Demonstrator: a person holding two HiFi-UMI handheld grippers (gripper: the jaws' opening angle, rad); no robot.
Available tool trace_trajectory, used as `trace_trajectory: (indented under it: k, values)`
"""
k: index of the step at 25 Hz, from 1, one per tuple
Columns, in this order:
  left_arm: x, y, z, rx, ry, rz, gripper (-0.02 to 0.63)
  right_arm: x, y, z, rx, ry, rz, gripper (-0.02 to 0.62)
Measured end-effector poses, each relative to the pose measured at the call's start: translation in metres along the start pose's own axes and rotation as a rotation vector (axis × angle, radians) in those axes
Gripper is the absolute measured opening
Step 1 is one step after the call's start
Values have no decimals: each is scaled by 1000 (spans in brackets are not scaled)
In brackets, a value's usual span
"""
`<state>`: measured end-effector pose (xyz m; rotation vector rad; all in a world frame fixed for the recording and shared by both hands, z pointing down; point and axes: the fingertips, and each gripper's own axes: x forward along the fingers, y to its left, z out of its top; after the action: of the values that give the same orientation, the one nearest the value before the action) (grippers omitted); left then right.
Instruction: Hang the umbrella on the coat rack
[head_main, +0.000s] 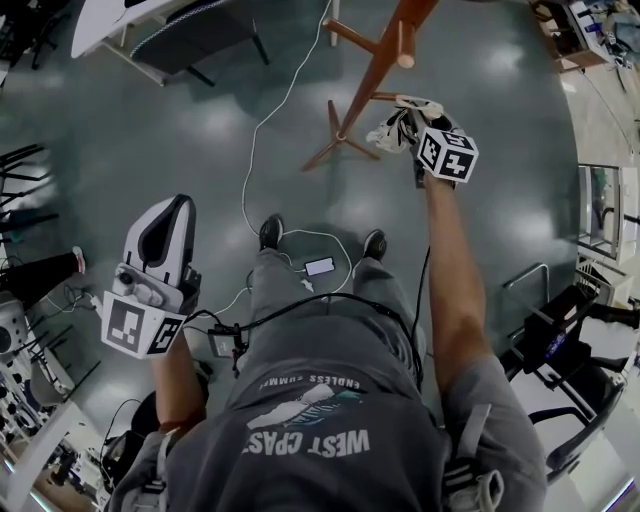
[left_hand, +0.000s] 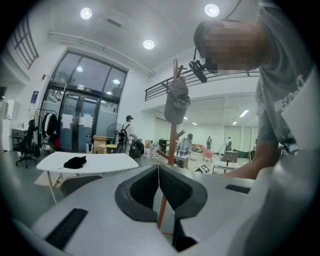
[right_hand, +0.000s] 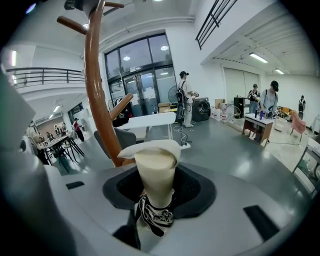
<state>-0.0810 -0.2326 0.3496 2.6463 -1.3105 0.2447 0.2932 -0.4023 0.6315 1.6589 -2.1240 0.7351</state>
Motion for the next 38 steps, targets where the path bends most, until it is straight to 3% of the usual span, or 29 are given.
trace_trajectory:
  k: [13, 38]
  values:
    - [2, 3, -5, -14, 10, 0, 20, 25, -4, -15, -39, 63, -13, 169]
    - [11, 10, -7, -15, 20, 1, 20, 58, 21, -102, -70, 223, 31, 176]
